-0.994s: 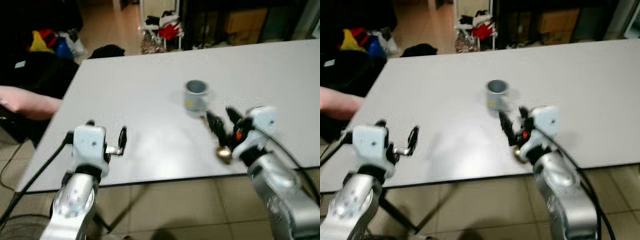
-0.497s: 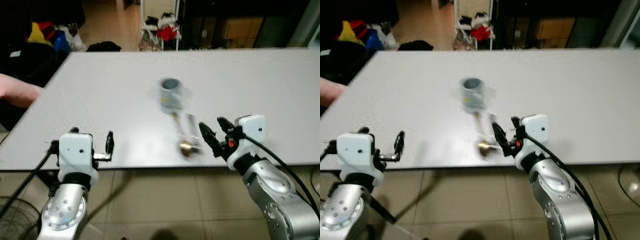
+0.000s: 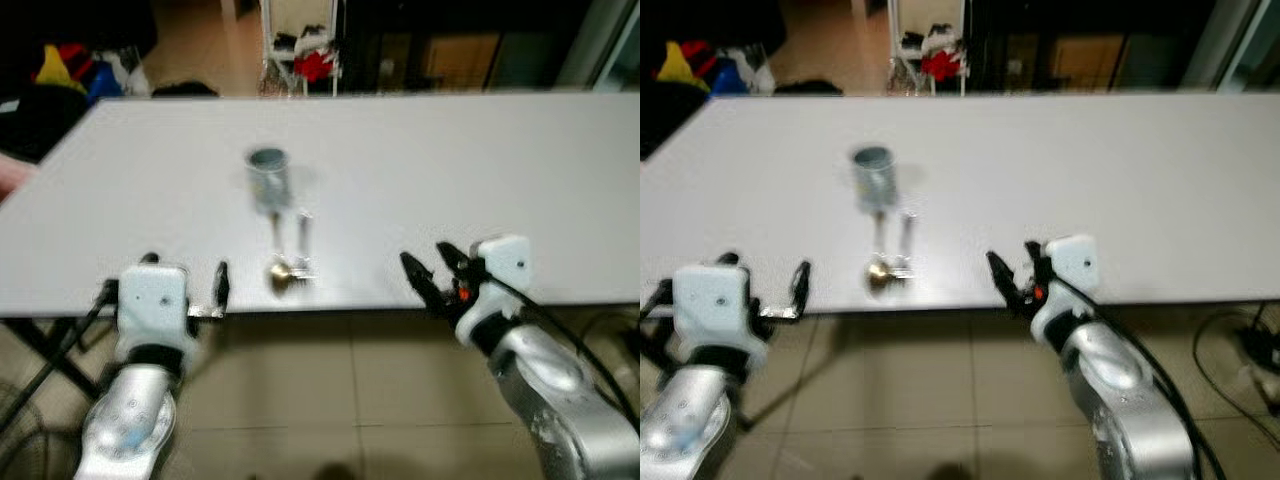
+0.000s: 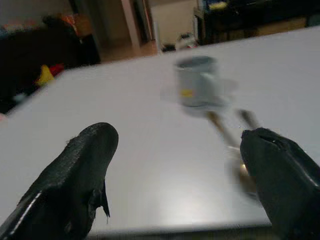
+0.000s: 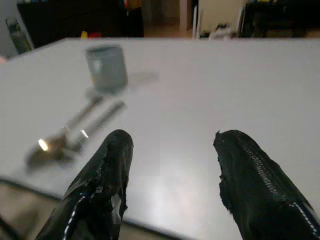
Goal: Setting the table
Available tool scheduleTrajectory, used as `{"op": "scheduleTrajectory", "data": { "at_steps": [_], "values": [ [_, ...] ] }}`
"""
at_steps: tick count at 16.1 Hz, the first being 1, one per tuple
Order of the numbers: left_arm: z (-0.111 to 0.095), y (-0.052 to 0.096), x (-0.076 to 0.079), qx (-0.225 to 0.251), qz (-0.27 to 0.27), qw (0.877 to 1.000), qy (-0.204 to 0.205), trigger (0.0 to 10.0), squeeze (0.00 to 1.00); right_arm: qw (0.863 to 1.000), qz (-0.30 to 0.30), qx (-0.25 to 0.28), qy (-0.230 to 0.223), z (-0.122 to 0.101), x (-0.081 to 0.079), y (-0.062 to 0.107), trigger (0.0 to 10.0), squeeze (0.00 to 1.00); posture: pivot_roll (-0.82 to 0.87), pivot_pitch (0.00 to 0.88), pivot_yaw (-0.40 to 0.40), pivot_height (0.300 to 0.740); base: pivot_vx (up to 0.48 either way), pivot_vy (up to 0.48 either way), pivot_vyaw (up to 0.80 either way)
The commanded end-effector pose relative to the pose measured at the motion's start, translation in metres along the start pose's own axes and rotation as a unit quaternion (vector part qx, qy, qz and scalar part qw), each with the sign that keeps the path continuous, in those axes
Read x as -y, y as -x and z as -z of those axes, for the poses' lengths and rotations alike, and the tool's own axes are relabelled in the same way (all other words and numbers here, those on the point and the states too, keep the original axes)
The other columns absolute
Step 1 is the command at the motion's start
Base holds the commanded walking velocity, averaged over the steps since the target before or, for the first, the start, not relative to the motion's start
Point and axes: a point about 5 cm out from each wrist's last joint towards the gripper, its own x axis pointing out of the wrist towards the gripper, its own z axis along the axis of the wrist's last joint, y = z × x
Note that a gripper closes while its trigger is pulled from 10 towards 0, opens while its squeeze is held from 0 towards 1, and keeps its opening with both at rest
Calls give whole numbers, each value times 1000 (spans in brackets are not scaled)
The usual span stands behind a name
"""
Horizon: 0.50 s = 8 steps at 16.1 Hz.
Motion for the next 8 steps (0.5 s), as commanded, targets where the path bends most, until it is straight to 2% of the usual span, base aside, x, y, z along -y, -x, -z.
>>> {"op": "scheduleTrajectory", "data": {
  "at_steps": [1, 3, 5, 8],
  "values": [
    [-2, 0, -4, 2, -4, 1000, -10, 10000, 655, 1000, -22, 9, 0, -5, -6, -1, 10000, 0, -67, 0, 80, 740, 0, -424, 800],
    [-2, 2, -5, 5, -4, 1000, -1, 10000, 588, 999, -31, 12, -1, -6, -8, -1, 10000, 0, -64, 0, 77, 740, 0, 0, 800],
    [-3, 3, -6, 7, 6, 1000, -23, 10000, 529, 999, -38, 19, -1, -7, -9, -1, 10000, 0, -57, 0, 74, 740, 0, 0, 800],
    [-4, 2, -5, 9, 12, 1000, -27, 10000, 439, 999, -39, 22, -8, -8, -10, -1, 10000, 0, -57, 0, 81, 740, 0, 0, 800]
  ]
}}
